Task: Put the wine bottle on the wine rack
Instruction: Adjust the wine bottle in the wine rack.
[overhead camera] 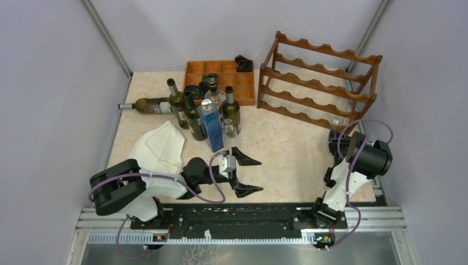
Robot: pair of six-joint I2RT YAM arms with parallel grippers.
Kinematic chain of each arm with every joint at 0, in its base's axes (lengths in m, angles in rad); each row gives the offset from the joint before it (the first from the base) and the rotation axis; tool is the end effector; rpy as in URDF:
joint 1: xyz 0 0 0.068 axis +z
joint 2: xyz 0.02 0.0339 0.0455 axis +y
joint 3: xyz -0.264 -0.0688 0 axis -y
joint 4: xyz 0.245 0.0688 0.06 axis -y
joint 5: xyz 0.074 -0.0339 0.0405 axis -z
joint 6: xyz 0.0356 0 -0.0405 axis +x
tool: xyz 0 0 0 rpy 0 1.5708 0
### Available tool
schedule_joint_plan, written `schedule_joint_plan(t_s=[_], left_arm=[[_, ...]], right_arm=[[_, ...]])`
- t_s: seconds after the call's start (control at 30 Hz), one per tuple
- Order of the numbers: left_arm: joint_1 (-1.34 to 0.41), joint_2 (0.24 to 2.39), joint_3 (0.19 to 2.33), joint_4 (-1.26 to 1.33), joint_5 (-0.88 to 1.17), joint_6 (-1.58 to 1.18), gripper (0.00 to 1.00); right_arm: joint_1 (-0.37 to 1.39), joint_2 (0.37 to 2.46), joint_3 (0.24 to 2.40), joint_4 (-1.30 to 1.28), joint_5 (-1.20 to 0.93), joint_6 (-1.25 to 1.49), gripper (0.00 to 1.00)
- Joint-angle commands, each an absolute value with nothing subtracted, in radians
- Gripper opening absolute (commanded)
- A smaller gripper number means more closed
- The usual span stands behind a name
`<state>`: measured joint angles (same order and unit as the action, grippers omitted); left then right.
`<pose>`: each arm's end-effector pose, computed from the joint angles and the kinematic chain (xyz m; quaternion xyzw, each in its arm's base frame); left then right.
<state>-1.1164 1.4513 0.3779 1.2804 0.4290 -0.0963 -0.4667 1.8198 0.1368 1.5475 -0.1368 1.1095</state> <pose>0.1018 -0.2421 0.2108 0.4449 0.4568 -0.5425 0.5469 0.2036 -0.0971 0.1044 0.5012 0.5619 0.2561 0.6062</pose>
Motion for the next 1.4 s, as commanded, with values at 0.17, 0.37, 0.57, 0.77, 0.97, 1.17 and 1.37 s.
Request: schedule_joint_plan(t_s=[0.17,0.37,0.57,0.77,0.97,1.17,1.37], left_arm=[[-1.113,1.457,0.400,1.321,0.446,-0.090,0.99],[-1.112,1.462,0.402,1.321,0.443,-0.087,0.99],[-1.113,1.470,0.406,1.317,0.444,-0.086,0.99],[-1.112,1.479,0.413,1.315,0.448,-0.088,0.99],[-1.112,1.483,0.415,1.312,0.450,-0.086,0.99],[-1.112,1.486,0.417,1.312,0.450,-0.087,0.99],[-1.113,1.488,0.419,1.315,0.454,-0.089,0.99]], right_arm=[[-0.455,1.880,0.128,1.717,-0.222,1.089,0.29],[-0.454,1.875,0.175,1.662,-0.234,1.081,0.34],[-0.456,1.867,0.206,1.625,-0.228,1.068,0.32],[-0.458,1.873,0.224,1.628,-0.230,1.054,0.08],[-0.458,1.919,0.219,1.719,-0.226,1.078,0.00],[-0.459,1.874,0.213,1.719,-0.244,1.030,0.00],[-0.459,1.809,0.205,1.700,-0.243,0.972,0.00]])
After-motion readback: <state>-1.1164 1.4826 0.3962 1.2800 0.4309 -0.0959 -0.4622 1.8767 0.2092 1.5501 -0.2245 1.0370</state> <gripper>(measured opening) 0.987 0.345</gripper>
